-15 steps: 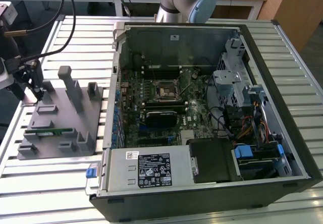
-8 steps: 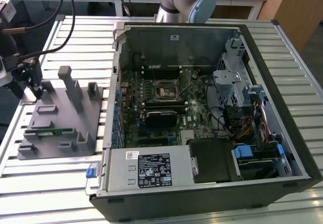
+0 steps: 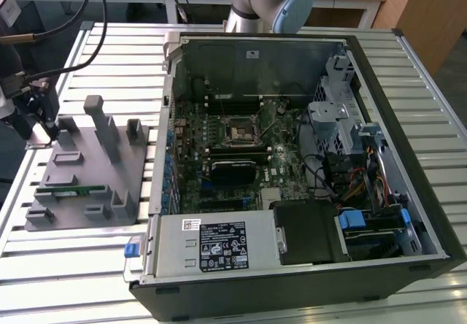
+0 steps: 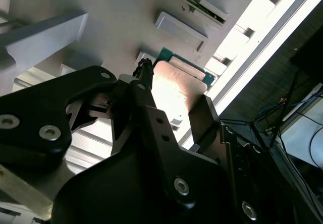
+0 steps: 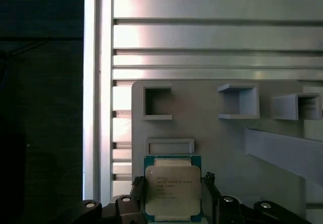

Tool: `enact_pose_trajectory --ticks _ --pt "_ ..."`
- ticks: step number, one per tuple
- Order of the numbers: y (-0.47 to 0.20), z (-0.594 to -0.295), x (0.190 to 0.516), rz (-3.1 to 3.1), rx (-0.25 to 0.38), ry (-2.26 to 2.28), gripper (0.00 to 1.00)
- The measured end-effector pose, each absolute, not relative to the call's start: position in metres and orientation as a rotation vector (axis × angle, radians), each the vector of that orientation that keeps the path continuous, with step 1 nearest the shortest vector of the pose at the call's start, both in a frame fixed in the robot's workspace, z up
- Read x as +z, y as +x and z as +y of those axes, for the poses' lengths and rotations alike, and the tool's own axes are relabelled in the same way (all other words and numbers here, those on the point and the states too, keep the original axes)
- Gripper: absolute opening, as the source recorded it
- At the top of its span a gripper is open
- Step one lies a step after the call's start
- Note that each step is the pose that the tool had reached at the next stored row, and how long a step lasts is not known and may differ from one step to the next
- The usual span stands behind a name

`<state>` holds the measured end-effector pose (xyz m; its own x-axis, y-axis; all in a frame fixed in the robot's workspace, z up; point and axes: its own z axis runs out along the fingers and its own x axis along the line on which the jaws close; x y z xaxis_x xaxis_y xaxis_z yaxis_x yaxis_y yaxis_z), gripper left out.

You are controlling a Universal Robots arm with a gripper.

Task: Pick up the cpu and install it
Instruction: 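Pick up the cpu and move it towards the insertion slot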

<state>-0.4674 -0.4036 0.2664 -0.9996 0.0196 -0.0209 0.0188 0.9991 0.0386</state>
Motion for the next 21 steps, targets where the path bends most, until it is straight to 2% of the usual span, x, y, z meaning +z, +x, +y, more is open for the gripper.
enact_pose_trajectory --ticks 21 --pt "-0.467 -0.403 0.299 3.12 0.06 0.03 0.53"
